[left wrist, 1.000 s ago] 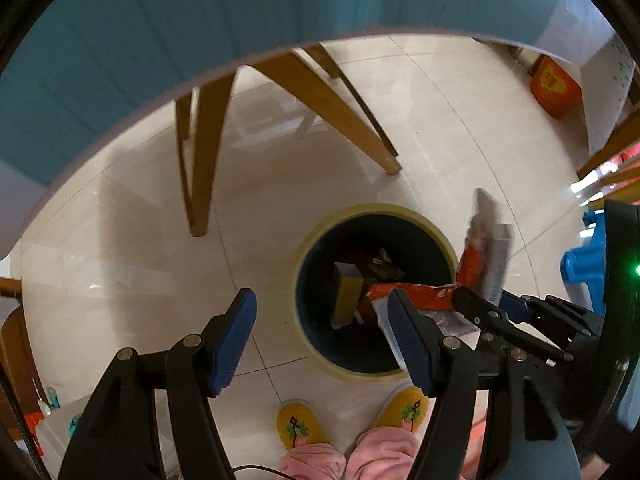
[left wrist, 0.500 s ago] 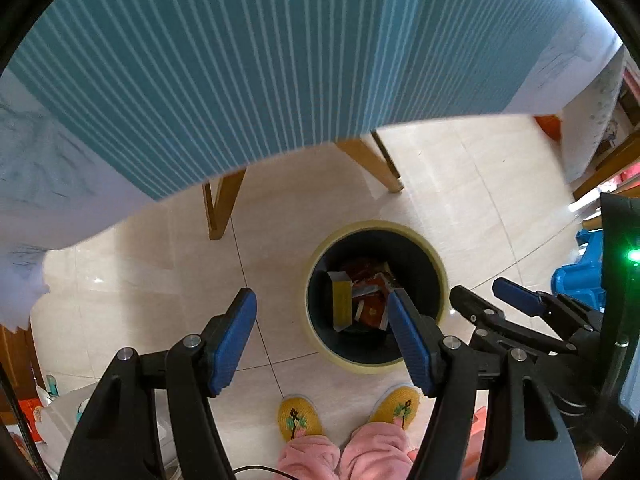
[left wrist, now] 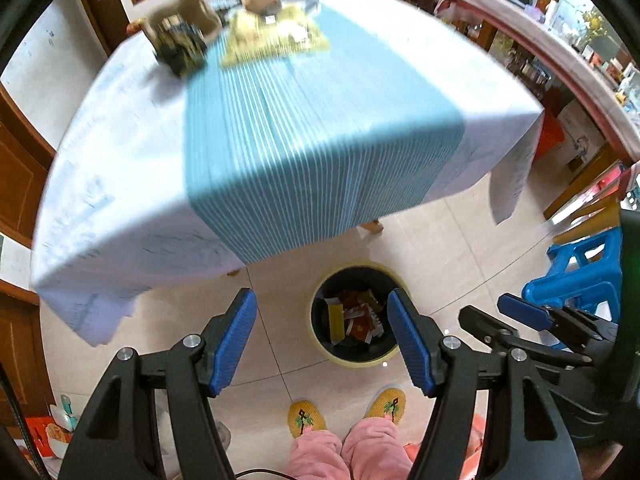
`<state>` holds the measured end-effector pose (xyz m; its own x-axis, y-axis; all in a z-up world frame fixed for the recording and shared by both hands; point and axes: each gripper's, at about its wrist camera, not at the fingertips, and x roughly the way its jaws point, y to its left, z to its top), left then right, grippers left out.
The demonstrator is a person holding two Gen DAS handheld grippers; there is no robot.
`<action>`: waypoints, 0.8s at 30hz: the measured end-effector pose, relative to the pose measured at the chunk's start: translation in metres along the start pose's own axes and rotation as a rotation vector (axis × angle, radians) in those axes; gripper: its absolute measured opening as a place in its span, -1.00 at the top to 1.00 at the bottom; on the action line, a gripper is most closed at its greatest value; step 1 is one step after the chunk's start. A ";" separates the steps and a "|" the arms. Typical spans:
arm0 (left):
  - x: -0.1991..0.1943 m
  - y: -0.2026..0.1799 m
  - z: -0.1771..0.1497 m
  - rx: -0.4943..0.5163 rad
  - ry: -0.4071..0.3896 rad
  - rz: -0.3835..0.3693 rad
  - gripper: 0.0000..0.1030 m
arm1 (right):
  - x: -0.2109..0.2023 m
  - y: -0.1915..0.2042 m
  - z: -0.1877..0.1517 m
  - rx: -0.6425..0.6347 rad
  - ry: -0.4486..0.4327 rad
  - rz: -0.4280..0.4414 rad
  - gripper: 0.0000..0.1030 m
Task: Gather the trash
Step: 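Raise both open tools back toward the table, then grasp the black-gold wrapper with right tool while left tool grasps brown paper cup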
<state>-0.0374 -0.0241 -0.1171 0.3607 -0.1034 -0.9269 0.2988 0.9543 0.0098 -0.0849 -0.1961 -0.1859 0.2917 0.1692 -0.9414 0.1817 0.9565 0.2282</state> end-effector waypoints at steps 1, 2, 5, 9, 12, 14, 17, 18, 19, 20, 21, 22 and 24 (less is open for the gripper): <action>-0.010 0.000 0.002 -0.001 -0.007 0.000 -0.29 | -0.014 0.003 0.002 0.000 -0.008 0.007 0.04; -0.022 0.001 0.005 -0.003 -0.019 -0.002 -0.29 | -0.023 0.006 0.005 -0.002 -0.016 0.011 0.04; -0.054 -0.002 0.016 -0.004 -0.060 -0.003 -0.29 | -0.062 0.015 0.012 -0.022 -0.054 0.027 0.04; -0.093 -0.006 0.029 0.001 -0.121 0.010 -0.29 | -0.109 0.025 0.022 -0.060 -0.106 0.046 0.03; -0.118 -0.009 0.041 -0.001 -0.179 0.026 -0.29 | -0.137 0.031 0.028 -0.083 -0.152 0.066 0.04; -0.138 -0.007 0.047 -0.004 -0.218 0.035 -0.29 | -0.150 0.033 0.032 -0.095 -0.182 0.085 0.04; -0.161 -0.003 0.055 -0.019 -0.275 0.050 -0.30 | -0.166 0.036 0.042 -0.120 -0.219 0.110 0.04; -0.167 -0.001 0.058 -0.027 -0.289 0.055 -0.30 | -0.173 0.038 0.045 -0.130 -0.232 0.116 0.04; -0.171 0.001 0.061 -0.037 -0.298 0.060 -0.31 | -0.173 0.039 0.046 -0.136 -0.240 0.120 0.04; -0.174 0.003 0.064 -0.051 -0.303 0.063 -0.31 | -0.176 0.041 0.050 -0.146 -0.249 0.124 0.04; -0.175 0.007 0.067 -0.068 -0.305 0.065 -0.31 | -0.178 0.042 0.054 -0.152 -0.255 0.129 0.04; -0.175 0.012 0.070 -0.085 -0.304 0.063 -0.32 | -0.178 0.043 0.057 -0.156 -0.257 0.134 0.04; -0.176 0.018 0.073 -0.110 -0.303 0.064 -0.32 | -0.178 0.045 0.064 -0.166 -0.257 0.141 0.04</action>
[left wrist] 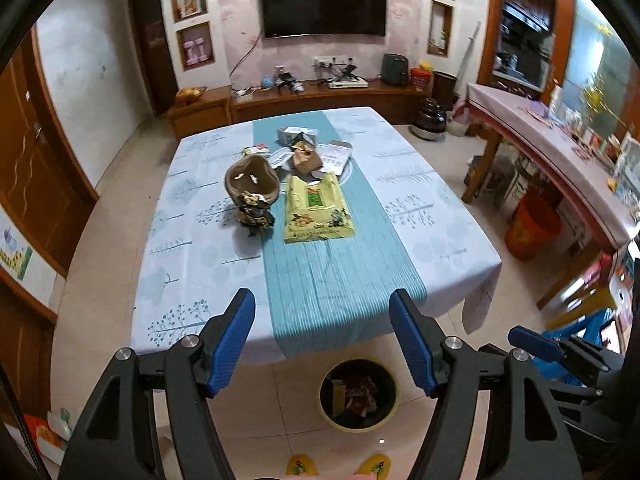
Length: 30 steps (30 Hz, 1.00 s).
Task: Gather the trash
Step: 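Grasp the black-gold wrapper with right tool while left tool grasps brown paper cup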
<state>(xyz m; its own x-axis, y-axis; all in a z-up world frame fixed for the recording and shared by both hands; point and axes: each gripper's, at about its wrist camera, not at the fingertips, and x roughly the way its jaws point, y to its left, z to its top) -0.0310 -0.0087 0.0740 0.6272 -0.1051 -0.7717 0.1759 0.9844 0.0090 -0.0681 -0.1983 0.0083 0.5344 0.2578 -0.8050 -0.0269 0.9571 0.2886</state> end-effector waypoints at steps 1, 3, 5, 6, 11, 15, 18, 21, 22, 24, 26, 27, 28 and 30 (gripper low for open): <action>0.002 0.005 0.003 -0.012 0.000 0.008 -0.32 | 0.002 0.000 0.001 -0.004 0.002 0.002 0.04; 0.007 0.015 0.009 -0.027 0.003 0.019 -0.32 | 0.007 0.001 0.008 -0.010 0.007 0.008 0.04; 0.013 0.026 0.014 -0.040 0.005 0.033 -0.32 | 0.016 0.003 0.015 -0.013 0.016 0.015 0.04; 0.018 0.033 0.018 -0.050 0.007 0.039 -0.32 | 0.019 0.004 0.017 -0.016 0.019 0.017 0.04; 0.048 0.075 0.039 -0.087 0.024 0.050 -0.32 | 0.047 0.023 0.041 -0.064 0.033 0.026 0.04; 0.085 0.116 0.067 -0.089 0.063 0.029 -0.32 | 0.077 0.052 0.071 -0.106 0.034 0.034 0.04; 0.115 0.144 0.088 -0.076 0.110 -0.001 -0.32 | 0.107 0.081 0.100 -0.130 0.042 0.044 0.04; 0.146 0.170 0.108 -0.047 0.147 -0.026 -0.32 | 0.149 0.110 0.125 -0.142 0.078 0.040 0.03; 0.157 0.178 0.114 -0.034 0.158 -0.030 -0.32 | 0.160 0.117 0.129 -0.148 0.088 0.037 0.03; 0.174 0.189 0.122 -0.017 0.181 -0.041 -0.32 | 0.195 0.137 0.143 -0.174 0.120 0.018 0.03; 0.193 0.200 0.130 0.002 0.209 -0.060 -0.32 | 0.219 0.149 0.151 -0.191 0.140 0.001 -0.03; 0.202 0.204 0.134 0.013 0.221 -0.067 -0.32 | 0.235 0.156 0.157 -0.198 0.155 -0.012 -0.11; 0.210 0.207 0.137 0.024 0.231 -0.072 -0.32 | 0.245 0.161 0.161 -0.200 0.163 -0.017 -0.14; 0.225 0.214 0.143 0.042 0.249 -0.085 -0.32 | 0.267 0.171 0.169 -0.204 0.176 -0.027 -0.18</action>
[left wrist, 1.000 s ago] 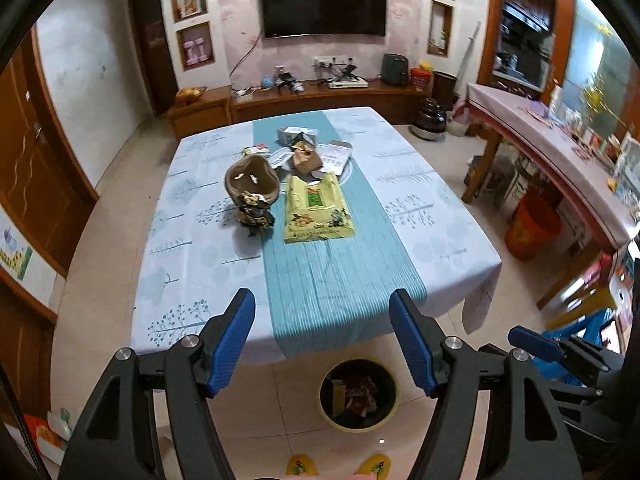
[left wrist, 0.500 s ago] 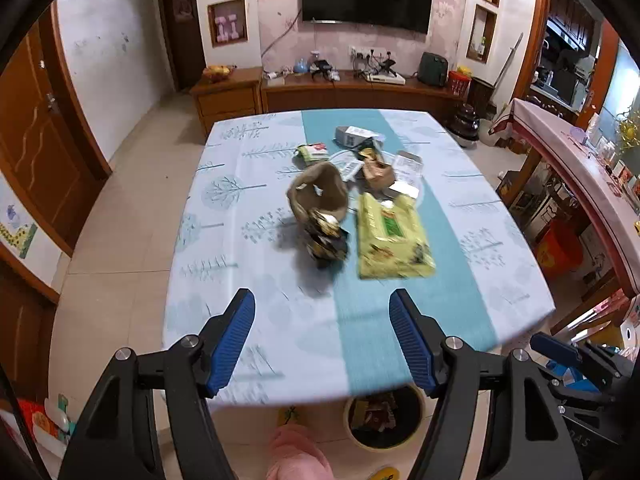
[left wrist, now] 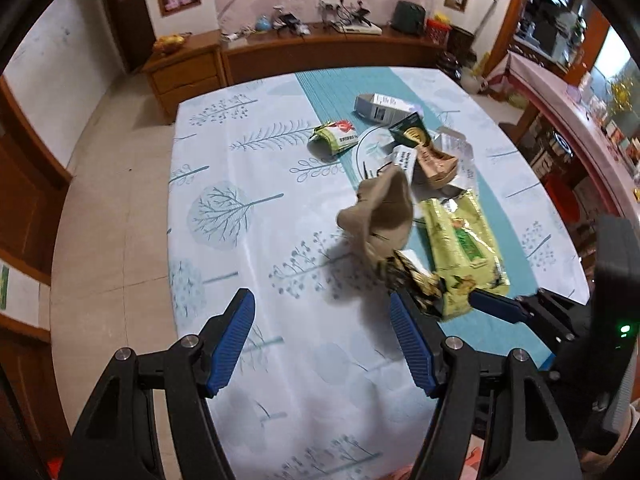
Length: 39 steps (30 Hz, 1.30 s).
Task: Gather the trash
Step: 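Grasp the black-gold wrapper with right tool while left tool grasps brown paper cup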
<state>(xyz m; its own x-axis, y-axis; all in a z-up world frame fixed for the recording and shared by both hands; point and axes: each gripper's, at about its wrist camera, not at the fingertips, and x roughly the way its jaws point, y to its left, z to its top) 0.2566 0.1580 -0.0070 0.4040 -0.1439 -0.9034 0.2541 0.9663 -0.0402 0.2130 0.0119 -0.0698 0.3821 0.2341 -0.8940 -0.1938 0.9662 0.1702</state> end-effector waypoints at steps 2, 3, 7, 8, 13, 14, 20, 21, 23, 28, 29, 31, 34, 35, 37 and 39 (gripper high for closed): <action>0.009 0.005 0.007 0.010 0.014 -0.018 -0.32 | 0.015 0.007 0.009 -0.009 0.011 -0.015 -0.18; 0.014 0.007 0.011 0.016 0.021 -0.027 -0.32 | 0.023 0.009 0.012 -0.015 0.016 -0.024 -0.18; 0.029 0.008 0.027 0.047 0.040 -0.063 -0.32 | 0.045 0.010 0.021 -0.007 0.048 -0.054 -0.14; 0.033 0.007 0.031 0.059 0.045 -0.074 -0.32 | 0.047 0.007 0.021 0.015 0.053 -0.044 0.06; 0.053 -0.007 0.051 0.135 0.081 -0.120 -0.32 | 0.033 -0.014 0.016 0.123 0.034 0.026 0.10; 0.058 -0.011 0.055 0.156 0.090 -0.124 -0.32 | 0.028 -0.020 0.015 0.148 0.027 0.037 0.10; 0.083 -0.034 0.069 0.281 0.115 -0.098 -0.32 | -0.001 -0.053 0.005 0.299 -0.018 0.043 0.10; 0.086 -0.037 0.070 0.300 0.118 -0.091 -0.32 | -0.004 -0.060 0.002 0.336 -0.025 0.042 0.10; 0.094 -0.043 0.073 0.337 0.127 -0.073 -0.32 | -0.006 -0.068 -0.001 0.376 -0.034 0.031 0.10; 0.115 -0.054 0.076 0.394 0.162 -0.040 -0.32 | -0.005 -0.077 0.001 0.417 -0.048 0.020 0.10; 0.119 -0.057 0.076 0.401 0.172 -0.029 -0.21 | -0.006 -0.078 0.000 0.419 -0.049 0.017 0.10; 0.127 -0.059 0.076 0.413 0.193 -0.009 0.35 | -0.006 -0.078 -0.002 0.428 -0.051 0.015 0.10; 0.133 -0.060 0.071 0.426 0.208 0.028 0.79 | -0.008 -0.080 -0.008 0.442 -0.052 0.015 0.10; 0.131 -0.059 0.069 0.420 0.199 0.025 0.80 | -0.009 -0.079 -0.008 0.443 -0.052 0.015 0.10; 0.122 -0.057 0.065 0.415 0.175 0.024 0.80 | -0.010 -0.079 -0.010 0.440 -0.055 0.014 0.10; 0.114 -0.055 0.061 0.399 0.160 0.026 0.80 | -0.014 -0.079 -0.011 0.435 -0.065 0.016 0.10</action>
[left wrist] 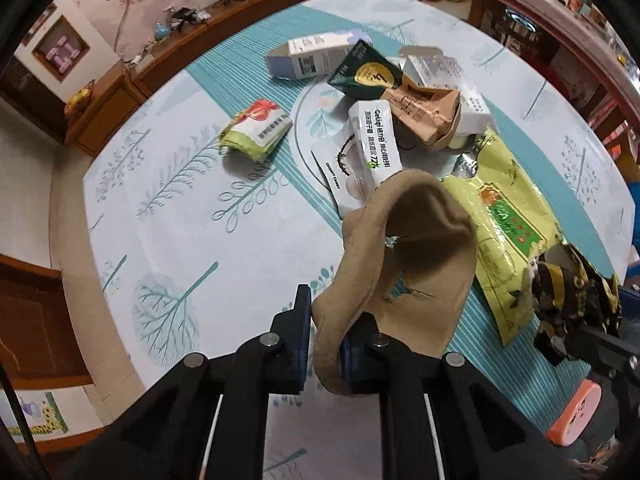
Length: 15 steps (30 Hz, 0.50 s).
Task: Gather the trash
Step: 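Grasp the black-gold wrapper with right tool while left tool grasps brown paper cup, then carry the brown cup and black-gold wrapper over the floor bin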
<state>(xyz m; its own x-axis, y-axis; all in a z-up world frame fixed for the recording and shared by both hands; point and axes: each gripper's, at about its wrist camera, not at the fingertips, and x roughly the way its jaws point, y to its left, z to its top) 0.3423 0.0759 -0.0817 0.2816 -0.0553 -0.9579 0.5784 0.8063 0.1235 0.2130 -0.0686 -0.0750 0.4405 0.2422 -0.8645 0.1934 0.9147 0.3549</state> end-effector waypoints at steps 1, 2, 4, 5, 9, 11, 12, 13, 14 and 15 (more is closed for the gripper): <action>-0.004 0.001 -0.003 -0.015 -0.002 -0.003 0.80 | -0.001 0.000 0.000 -0.001 -0.003 0.003 0.10; -0.009 0.002 -0.008 -0.035 0.000 -0.010 0.80 | -0.003 -0.001 -0.001 -0.004 -0.006 0.006 0.10; -0.017 0.003 -0.015 -0.063 0.004 -0.017 0.80 | -0.006 -0.001 -0.002 -0.010 -0.010 0.014 0.11; -0.022 0.002 -0.019 -0.075 0.004 -0.018 0.80 | -0.009 -0.001 -0.003 -0.016 -0.012 0.020 0.11; -0.042 -0.010 -0.033 -0.096 0.001 -0.015 0.80 | -0.021 -0.001 -0.005 -0.050 -0.023 0.039 0.11; -0.054 -0.020 -0.040 -0.104 -0.007 -0.009 0.80 | -0.029 -0.003 -0.008 -0.065 -0.030 0.049 0.11; -0.060 -0.027 -0.043 -0.106 -0.014 -0.005 0.80 | -0.034 -0.005 -0.010 -0.071 -0.035 0.054 0.11; -0.065 -0.033 -0.045 -0.109 -0.022 0.001 0.80 | -0.037 -0.006 -0.012 -0.076 -0.039 0.058 0.11; -0.072 -0.041 -0.048 -0.113 -0.031 0.007 0.80 | -0.044 -0.009 -0.015 -0.085 -0.046 0.065 0.11; -0.078 -0.050 -0.051 -0.118 -0.040 0.012 0.80 | -0.049 -0.012 -0.017 -0.092 -0.052 0.070 0.11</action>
<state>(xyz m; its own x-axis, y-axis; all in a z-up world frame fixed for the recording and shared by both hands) 0.2523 0.0696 -0.0262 0.3199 -0.0668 -0.9451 0.4812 0.8707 0.1014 0.1742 -0.0855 -0.0429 0.4953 0.2919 -0.8182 0.0802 0.9225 0.3777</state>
